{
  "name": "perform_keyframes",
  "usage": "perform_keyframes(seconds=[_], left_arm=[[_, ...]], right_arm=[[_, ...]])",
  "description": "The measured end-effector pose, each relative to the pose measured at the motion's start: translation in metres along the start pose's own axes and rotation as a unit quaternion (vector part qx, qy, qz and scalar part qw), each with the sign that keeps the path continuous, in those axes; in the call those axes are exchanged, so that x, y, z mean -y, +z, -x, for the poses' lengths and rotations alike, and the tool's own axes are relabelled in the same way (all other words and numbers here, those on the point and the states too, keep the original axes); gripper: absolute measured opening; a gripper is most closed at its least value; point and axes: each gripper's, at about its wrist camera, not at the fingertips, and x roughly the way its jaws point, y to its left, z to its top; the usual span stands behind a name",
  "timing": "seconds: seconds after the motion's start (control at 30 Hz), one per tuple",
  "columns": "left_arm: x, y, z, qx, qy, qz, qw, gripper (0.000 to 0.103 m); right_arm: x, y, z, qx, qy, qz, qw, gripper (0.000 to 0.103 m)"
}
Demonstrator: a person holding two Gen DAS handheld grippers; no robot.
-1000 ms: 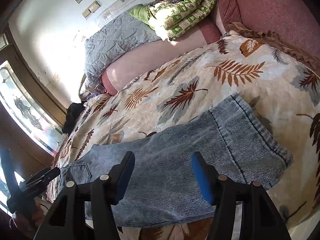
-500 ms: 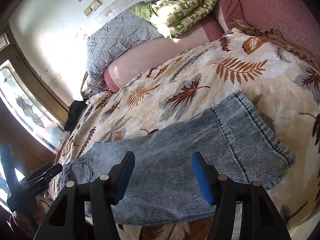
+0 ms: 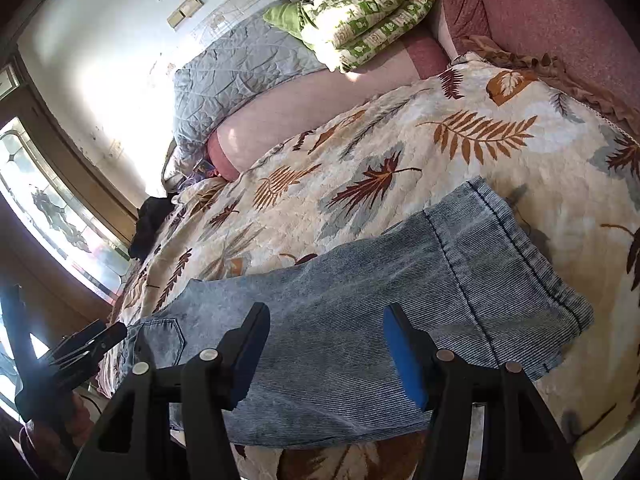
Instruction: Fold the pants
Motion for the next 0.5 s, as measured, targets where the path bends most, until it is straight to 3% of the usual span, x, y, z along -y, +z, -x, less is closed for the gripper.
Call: perform_keyframes(seconds=[0.5], left_arm=[[0.0028,-0.0014,-0.0007,0.001,0.002,-0.004,1.0,0.076]], right_arm=[[-0.0001,-0.0001,0.0,-0.001,0.001,0.0,1.0,0.063]])
